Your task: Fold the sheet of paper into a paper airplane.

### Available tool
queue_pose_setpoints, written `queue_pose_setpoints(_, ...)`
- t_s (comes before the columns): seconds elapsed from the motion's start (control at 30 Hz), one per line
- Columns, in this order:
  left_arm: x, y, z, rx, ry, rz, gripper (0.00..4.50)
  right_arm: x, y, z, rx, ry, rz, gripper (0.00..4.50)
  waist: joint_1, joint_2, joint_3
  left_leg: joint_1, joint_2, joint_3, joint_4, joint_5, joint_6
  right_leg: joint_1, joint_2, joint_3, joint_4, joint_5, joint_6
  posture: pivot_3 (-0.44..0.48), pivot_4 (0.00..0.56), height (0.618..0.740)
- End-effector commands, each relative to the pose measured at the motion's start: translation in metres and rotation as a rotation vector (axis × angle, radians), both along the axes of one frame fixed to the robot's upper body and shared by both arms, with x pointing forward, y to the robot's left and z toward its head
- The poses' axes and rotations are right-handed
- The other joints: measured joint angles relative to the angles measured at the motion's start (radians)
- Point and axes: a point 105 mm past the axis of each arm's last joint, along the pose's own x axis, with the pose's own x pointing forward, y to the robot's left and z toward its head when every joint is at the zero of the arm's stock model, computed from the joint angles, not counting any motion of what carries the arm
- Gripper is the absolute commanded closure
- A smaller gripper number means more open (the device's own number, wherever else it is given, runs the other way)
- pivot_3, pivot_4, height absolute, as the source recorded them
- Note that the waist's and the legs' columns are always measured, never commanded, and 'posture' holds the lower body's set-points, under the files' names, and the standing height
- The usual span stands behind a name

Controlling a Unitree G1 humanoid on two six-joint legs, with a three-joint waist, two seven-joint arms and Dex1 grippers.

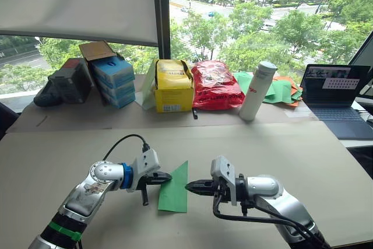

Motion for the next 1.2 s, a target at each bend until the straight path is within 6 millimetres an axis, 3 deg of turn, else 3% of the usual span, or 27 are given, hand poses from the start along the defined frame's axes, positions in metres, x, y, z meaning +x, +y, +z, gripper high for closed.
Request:
queue_pose_setpoints(0.03,0.01,0.009,0.024,0.025,-0.127,-0.06,4.49,-0.006,-0.003,0.013,0.014,-0.022,-0.028,4.5,0.002,0.0,0.0,0.0,0.0,0.0,0.0,0.0,0.0,0.0,0.0,0.0,0.0,0.0,0.0,0.0,0.15,0.74)
queue_pose_setpoints(0.13,0.014,0.02,0.02,0.172,-0.22,-0.197,4.49,-0.005,-0.005,0.012,0.008,-0.02,-0.06,4.5,0.002,0.0,0.0,0.0,-0.001,0.0,0.0,0.0,0.001,0.001,0.003,-0.001,-0.001,0.0,0.0,0.0,0.15,0.74)
queue_pose_setpoints(0.17,0.017,0.023,0.018,0.225,-0.262,-0.248,4.24,-0.004,-0.006,0.012,0.009,-0.018,-0.072,4.5,0.003,0.0,0.0,0.0,-0.001,0.001,0.0,0.0,0.001,0.001,0.003,-0.002,-0.001,0.0,0.0,0.0,0.15,0.74)
queue_pose_setpoints(0.47,0.029,0.004,0.033,0.276,-0.605,-0.615,1.29,0.007,-0.009,0.013,0.02,-0.027,-0.148,4.5,0.004,0.0,0.001,-0.004,-0.002,0.002,0.006,-0.002,0.003,0.0,0.006,-0.009,-0.001,0.0,0.001,0.0,0.15,0.74)
queue_pose_setpoints(0.57,0.028,0.0,0.023,0.308,-0.613,-0.703,0.31,0.008,-0.01,0.012,0.015,-0.03,-0.161,4.5,0.003,0.0,0.001,-0.004,-0.002,0.002,0.007,-0.002,0.004,0.001,0.006,-0.009,-0.002,0.001,0.002,0.0,0.15,0.74)
queue_pose_setpoints(0.7,0.027,-0.002,0.012,0.354,-0.625,-0.794,0.31,0.011,-0.013,0.015,0.02,-0.038,-0.187,4.5,0.0,-0.001,0.001,-0.004,-0.002,0.003,0.007,-0.002,0.005,0.001,0.007,-0.009,-0.002,0.001,0.002,0.0,0.15,0.74)
queue_pose_setpoints(0.93,0.029,-0.02,0.017,0.285,-0.692,-0.832,0.31,0.012,-0.013,0.015,0.02,-0.044,-0.203,4.5,0.002,-0.001,0.001,-0.006,-0.002,0.003,0.012,-0.004,0.007,0.001,0.007,-0.009,-0.001,0.001,0.003,0.0,0.15,0.74)
queue_pose_setpoints(1.2,0.029,-0.019,0.01,0.307,-0.674,-0.855,2.82,0.01,-0.011,0.015,0.023,-0.04,-0.205,4.5,0.001,-0.001,0.001,-0.006,-0.002,0.003,0.015,-0.005,0.009,0.001,0.007,-0.009,-0.001,0.002,0.005,0.0,0.15,0.74)
